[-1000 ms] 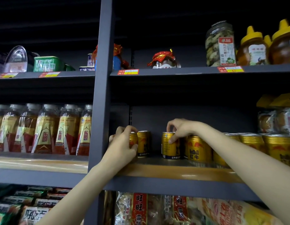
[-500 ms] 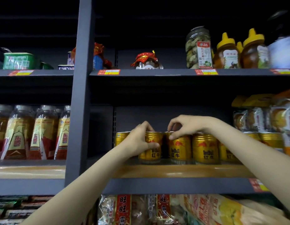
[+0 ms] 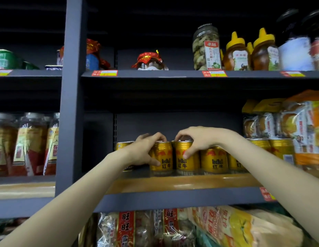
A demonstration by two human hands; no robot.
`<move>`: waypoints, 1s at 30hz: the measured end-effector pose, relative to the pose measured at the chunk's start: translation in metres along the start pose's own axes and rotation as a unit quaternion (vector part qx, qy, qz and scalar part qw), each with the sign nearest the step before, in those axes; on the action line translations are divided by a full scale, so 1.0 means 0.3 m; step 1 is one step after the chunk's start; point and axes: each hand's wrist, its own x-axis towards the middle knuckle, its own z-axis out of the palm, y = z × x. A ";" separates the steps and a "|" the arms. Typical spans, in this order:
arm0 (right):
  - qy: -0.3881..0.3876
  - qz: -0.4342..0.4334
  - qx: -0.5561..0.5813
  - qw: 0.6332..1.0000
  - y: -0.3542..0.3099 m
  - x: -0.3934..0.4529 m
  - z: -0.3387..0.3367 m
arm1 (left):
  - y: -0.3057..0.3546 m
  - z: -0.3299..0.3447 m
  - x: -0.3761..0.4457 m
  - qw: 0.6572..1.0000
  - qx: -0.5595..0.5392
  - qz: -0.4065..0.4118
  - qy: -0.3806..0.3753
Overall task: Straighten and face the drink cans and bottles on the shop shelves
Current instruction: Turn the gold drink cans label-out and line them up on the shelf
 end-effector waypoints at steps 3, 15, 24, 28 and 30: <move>0.004 0.001 -0.018 1.000 -0.014 0.000 0.003 | 0.017 0.014 0.018 0.997 0.079 -0.014 0.023; 0.035 -0.076 0.036 0.996 -0.085 0.132 -0.062 | -0.186 -0.080 -0.024 0.971 0.009 -0.181 0.159; -0.101 -0.094 0.122 0.983 -0.141 0.449 -0.043 | -0.240 -0.028 0.049 0.961 -0.009 -0.253 0.108; -0.122 -0.109 -0.001 0.987 -0.204 0.617 -0.016 | -0.278 -0.011 0.050 0.948 -0.017 -0.263 0.177; -0.151 -0.108 -0.050 0.981 -0.237 0.686 0.023 | -0.285 -0.012 0.056 0.945 -0.043 -0.271 0.175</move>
